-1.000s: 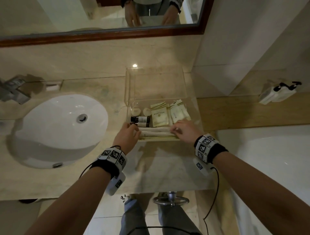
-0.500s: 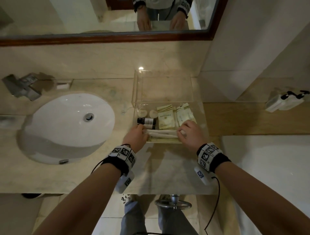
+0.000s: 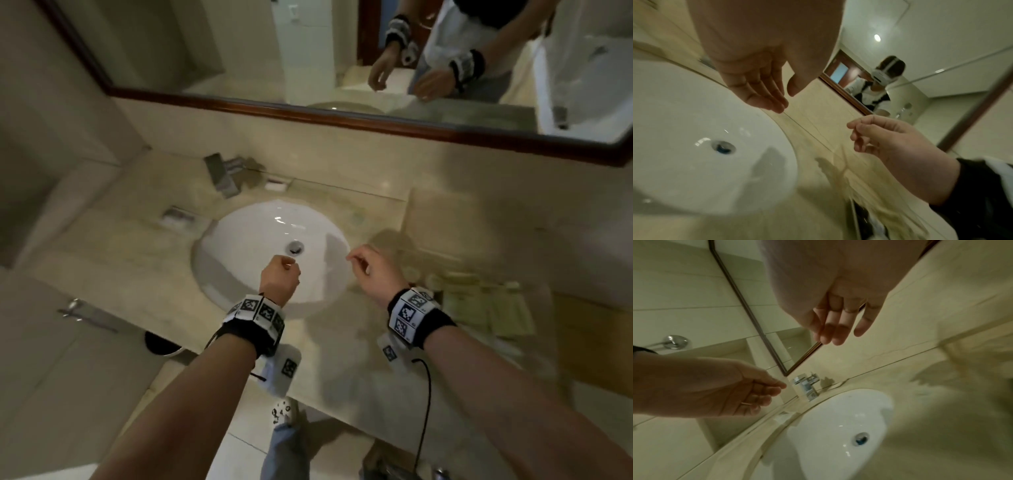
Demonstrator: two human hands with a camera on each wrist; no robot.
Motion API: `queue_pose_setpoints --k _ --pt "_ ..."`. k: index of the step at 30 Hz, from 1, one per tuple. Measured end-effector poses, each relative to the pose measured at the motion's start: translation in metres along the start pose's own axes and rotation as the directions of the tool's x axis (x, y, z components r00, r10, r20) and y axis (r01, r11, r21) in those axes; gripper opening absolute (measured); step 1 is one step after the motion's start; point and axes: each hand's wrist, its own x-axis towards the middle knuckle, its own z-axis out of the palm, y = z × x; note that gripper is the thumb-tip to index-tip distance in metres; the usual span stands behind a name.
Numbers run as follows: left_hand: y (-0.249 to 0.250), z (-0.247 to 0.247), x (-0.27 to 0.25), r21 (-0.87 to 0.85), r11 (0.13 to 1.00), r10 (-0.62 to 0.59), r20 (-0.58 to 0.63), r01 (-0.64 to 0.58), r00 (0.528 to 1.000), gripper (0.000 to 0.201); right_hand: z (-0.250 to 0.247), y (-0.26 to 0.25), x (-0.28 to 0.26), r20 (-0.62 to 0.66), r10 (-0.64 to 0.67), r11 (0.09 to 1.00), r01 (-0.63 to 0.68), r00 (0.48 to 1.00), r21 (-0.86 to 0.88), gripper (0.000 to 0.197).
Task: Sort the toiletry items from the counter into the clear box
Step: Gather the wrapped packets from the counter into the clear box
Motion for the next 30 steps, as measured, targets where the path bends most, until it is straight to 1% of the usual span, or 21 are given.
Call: queue_pose_setpoints --k 3,7,10,12,13,15,16,17,18,19,20,21,22,23,25,26,28,29,30 --pt "-0.018 -0.045 0.035 -0.108 0.993 -0.058 -0.06 0.051 0.997 0.025 0.04 -0.027 0.036 0.043 -0.052 0.998 0.051 0.998 0.035 0.012" --pt "-0.044 -0.101 0.092 -0.209 0.973 -0.113 -0.081 0.095 0.99 0.026 0.094 -0.061 0.088 0.119 -0.055 0.998 0.056 0.991 -0.01 0.012" --pt "-0.071 -0.142 0.148 -0.248 0.959 -0.169 -0.107 0.138 0.98 0.026 0.138 -0.081 0.138 0.111 -0.034 0.998 0.041 0.993 -0.057 0.012" --pt "-0.088 -0.171 0.191 -0.226 0.956 -0.219 -0.135 0.185 0.966 0.025 0.165 -0.089 0.175 0.083 0.026 0.998 -0.021 0.996 -0.067 0.013" --pt "-0.094 -0.186 0.212 -0.173 0.963 -0.232 -0.141 0.206 0.963 0.024 0.177 -0.092 0.195 0.059 0.083 0.995 -0.079 0.995 -0.058 0.014" --pt "-0.102 -0.212 0.247 0.032 0.976 -0.209 -0.157 0.216 0.965 0.025 0.197 -0.101 0.232 0.007 0.205 0.978 -0.204 0.979 -0.05 0.017" --pt "-0.105 -0.224 0.262 0.152 0.972 -0.152 -0.172 0.179 0.973 0.032 0.208 -0.105 0.248 -0.005 0.255 0.965 -0.255 0.967 -0.054 0.019" --pt "-0.106 -0.232 0.277 0.271 0.956 -0.07 -0.171 0.115 0.983 0.042 0.218 -0.107 0.261 -0.013 0.293 0.955 -0.293 0.956 -0.054 0.02" --pt "-0.107 -0.239 0.289 0.391 0.919 0.012 -0.153 0.05 0.988 0.049 0.227 -0.109 0.269 -0.019 0.317 0.946 -0.318 0.948 -0.055 0.022" --pt "-0.106 -0.243 0.3 0.523 0.852 0.061 -0.08 -0.01 0.995 0.052 0.233 -0.108 0.277 -0.035 0.334 0.94 -0.336 0.942 -0.06 0.023" --pt "-0.107 -0.244 0.311 0.65 0.755 0.082 0.03 -0.082 0.996 0.053 0.237 -0.105 0.284 -0.058 0.351 0.932 -0.355 0.935 -0.078 0.023" --pt "-0.108 -0.245 0.322 0.735 0.657 0.09 0.144 -0.167 0.985 0.053 0.238 -0.099 0.289 -0.08 0.372 0.92 -0.379 0.925 -0.101 0.024" --pt "-0.11 -0.246 0.331 0.775 0.583 0.083 0.24 -0.242 0.967 0.049 0.236 -0.092 0.296 -0.093 0.408 0.899 -0.418 0.908 -0.13 0.025" --pt "-0.109 -0.248 0.338 0.786 0.542 0.085 0.301 -0.298 0.95 0.046 0.233 -0.083 0.304 -0.104 0.46 0.867 -0.472 0.882 -0.161 0.028" --pt "-0.109 -0.251 0.347 0.794 0.489 0.115 0.353 -0.363 0.928 0.039 0.223 -0.066 0.319 -0.13 0.563 0.782 -0.577 0.816 -0.236 0.035" --pt "-0.108 -0.253 0.351 0.796 0.468 0.135 0.365 -0.383 0.921 0.036 0.219 -0.057 0.326 -0.138 0.572 0.758 -0.586 0.808 -0.287 0.04" --pt "-0.105 -0.256 0.356 0.801 0.422 0.151 0.4 -0.425 0.904 0.033 0.217 -0.045 0.336 -0.114 0.519 0.762 -0.519 0.847 -0.388 0.047" --pt "-0.101 -0.258 0.358 0.784 0.427 0.148 0.431 -0.45 0.89 0.033 0.217 -0.04 0.34 -0.088 0.49 0.768 -0.477 0.867 -0.426 0.049" --pt "-0.099 -0.259 0.359 0.741 0.478 0.143 0.464 -0.471 0.874 0.032 0.218 -0.038 0.344 -0.059 0.475 0.77 -0.448 0.878 -0.454 0.049"
